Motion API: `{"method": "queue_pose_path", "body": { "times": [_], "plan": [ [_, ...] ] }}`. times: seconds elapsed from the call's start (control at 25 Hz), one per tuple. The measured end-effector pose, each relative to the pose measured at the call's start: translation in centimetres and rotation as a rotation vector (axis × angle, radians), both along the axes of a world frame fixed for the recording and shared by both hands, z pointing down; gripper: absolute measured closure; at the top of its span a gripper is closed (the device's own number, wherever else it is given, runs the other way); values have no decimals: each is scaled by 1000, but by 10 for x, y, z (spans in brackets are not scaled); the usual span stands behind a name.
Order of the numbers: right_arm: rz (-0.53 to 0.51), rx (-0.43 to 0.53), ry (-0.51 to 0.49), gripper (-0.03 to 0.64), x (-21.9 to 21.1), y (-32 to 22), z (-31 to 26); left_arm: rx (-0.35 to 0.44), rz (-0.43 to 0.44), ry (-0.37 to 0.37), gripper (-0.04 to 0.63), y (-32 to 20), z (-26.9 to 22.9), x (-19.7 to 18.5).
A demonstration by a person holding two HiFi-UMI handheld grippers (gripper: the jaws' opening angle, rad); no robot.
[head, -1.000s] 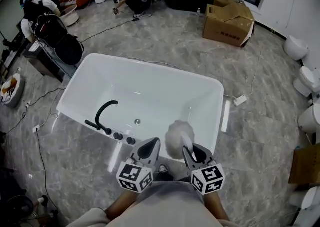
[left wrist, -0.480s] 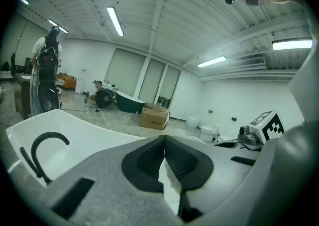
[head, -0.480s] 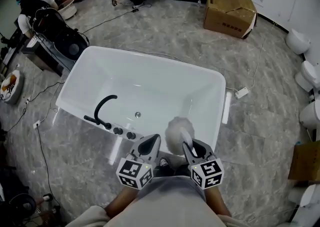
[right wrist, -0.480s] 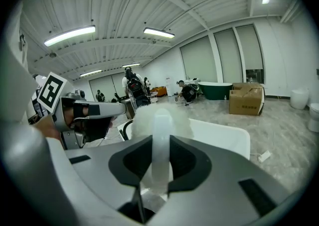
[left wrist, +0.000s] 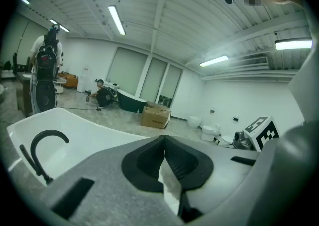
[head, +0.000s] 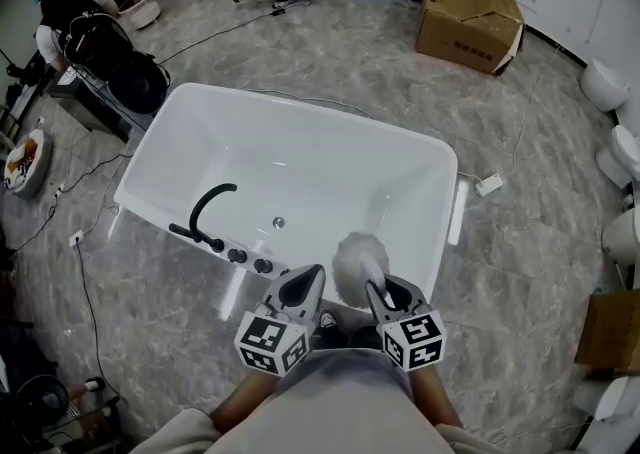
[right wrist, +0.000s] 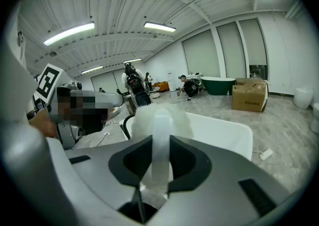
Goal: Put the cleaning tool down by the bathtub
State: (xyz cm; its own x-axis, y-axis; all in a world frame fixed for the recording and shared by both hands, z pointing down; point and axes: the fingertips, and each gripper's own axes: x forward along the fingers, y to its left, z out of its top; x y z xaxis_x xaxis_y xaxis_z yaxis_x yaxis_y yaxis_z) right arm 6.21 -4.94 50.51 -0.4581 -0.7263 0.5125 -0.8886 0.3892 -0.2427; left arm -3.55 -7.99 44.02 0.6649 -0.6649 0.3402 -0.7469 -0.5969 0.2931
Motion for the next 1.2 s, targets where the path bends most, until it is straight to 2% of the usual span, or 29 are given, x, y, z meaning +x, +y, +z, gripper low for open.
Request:
{"method": "queue_pose_path", "body": {
  "times": [1.0, 1.2],
  "plan": [
    [-48, -151, 79, 540, -7, 14, 69, -24, -3, 4, 588, 0, 4, -10],
    [-47, -192, 63, 540, -6, 21, 83, -27, 1, 4, 588, 5, 4, -10]
  ]
}}
